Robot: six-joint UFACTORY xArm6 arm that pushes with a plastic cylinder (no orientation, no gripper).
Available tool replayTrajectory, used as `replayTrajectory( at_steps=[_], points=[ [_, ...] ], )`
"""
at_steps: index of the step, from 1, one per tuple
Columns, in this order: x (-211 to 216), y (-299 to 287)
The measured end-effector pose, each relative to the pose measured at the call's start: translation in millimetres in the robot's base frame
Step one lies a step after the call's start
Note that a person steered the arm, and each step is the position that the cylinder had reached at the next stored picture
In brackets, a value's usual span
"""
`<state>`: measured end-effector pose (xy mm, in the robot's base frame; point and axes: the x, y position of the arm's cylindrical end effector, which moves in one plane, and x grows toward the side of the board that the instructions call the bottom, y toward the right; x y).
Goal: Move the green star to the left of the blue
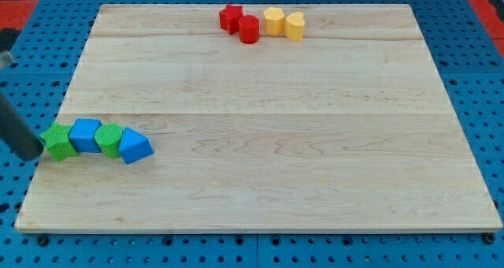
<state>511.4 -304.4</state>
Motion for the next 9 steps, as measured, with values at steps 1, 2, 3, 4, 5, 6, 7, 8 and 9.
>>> replayTrajectory(
  at_steps=[1,2,3,4,5,6,7,8,9],
  points=[
    [20,0],
    [32,9],
    [32,36],
    [32,42],
    [28,42],
    [26,42],
    [20,38],
    [14,38],
    [7,38]
  ],
)
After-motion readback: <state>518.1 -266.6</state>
